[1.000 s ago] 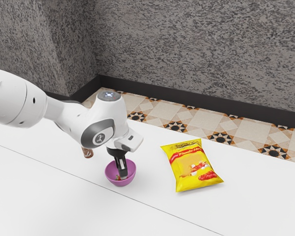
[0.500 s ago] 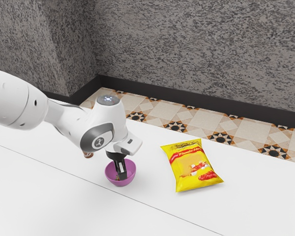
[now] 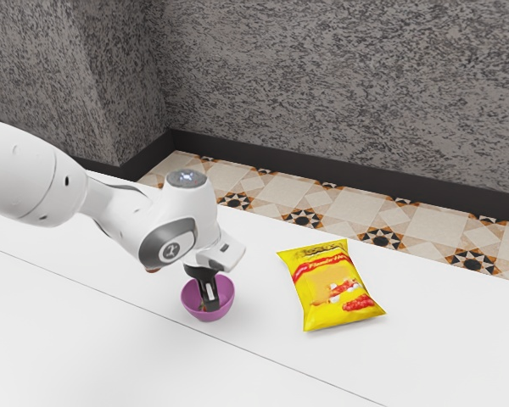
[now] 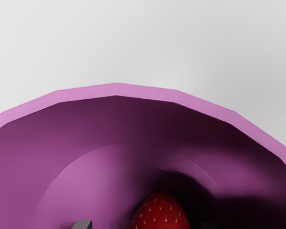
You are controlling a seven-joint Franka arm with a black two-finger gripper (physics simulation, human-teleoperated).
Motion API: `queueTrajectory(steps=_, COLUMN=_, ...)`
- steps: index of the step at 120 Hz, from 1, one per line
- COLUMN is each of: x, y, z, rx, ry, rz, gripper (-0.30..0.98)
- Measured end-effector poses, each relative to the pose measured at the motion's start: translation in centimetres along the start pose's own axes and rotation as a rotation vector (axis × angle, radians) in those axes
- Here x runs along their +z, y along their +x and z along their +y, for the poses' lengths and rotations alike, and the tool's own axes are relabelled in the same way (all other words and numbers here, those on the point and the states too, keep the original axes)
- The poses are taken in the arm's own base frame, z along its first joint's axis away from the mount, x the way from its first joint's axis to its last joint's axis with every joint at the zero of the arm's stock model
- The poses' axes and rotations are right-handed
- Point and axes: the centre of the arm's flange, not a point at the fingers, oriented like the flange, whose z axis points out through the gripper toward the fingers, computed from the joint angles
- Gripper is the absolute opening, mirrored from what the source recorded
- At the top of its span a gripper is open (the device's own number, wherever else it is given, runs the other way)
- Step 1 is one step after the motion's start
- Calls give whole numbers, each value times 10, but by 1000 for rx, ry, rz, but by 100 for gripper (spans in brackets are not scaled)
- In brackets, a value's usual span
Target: Take strawberry from the bowl
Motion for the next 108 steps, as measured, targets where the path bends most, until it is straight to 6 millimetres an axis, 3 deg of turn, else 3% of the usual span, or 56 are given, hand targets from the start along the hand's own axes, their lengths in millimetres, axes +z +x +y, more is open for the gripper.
queueTrajectory(steps=28, x=-2, y=2, z=-2, rx=-15, ry=36, rz=6, gripper=10)
queueTrajectory(steps=58, x=-6, y=1, z=-4, rx=-45, ry=32, rz=19, gripper=5)
queueTrajectory(steps=68, x=-17, y=1, z=-5, rx=-49, ry=42, rz=25, gripper=4)
queueTrajectory(steps=76, x=-37, y=5, z=-1, rx=-43, ry=58, rz=35, gripper=3)
queueTrajectory(steps=84, x=-65, y=17, z=20, rx=-5, ry=77, rz=48, gripper=2)
queueTrajectory(steps=93, x=-91, y=41, z=66, rx=73, ry=88, rz=62, gripper=2)
queueTrajectory(steps=100, x=-95, y=60, z=107, rx=141, ry=78, rz=62, gripper=1)
queueTrajectory(steps=108, x=-79, y=73, z=137, rx=185, ry=52, rz=41, gripper=1)
